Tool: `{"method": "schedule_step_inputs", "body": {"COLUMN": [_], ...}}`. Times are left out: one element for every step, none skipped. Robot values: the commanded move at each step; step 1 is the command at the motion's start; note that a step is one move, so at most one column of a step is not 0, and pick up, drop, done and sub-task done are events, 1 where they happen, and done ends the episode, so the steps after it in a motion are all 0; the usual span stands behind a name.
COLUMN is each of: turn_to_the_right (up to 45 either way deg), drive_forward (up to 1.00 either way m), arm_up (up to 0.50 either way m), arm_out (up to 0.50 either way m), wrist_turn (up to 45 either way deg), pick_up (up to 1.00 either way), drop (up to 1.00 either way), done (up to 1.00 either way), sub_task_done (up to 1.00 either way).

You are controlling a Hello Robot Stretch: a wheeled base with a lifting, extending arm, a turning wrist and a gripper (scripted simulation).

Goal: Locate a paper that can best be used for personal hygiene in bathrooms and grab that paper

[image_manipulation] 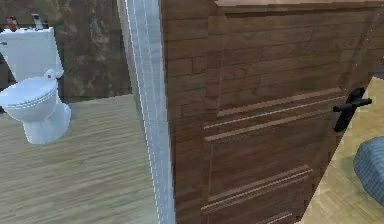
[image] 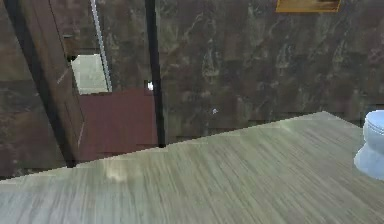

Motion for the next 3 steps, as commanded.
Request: {"method": "schedule_step_inputs", "body": {"turn_to_the_right": [27.0,0.0,42.0], "drive_forward": [0.0,0.55,0.0], "arm_up": [0.0,0.0,0.0], "arm_out": [0.0,0.0,0.0], "wrist_turn": [0.0,0.0,0.0], "pick_up": [0.0,0.0,0.0], "drop": [0.0,0.0,0.0], "done": [0.0,0.0,0.0], "sub_task_done": [0.0,0.0,0.0]}}
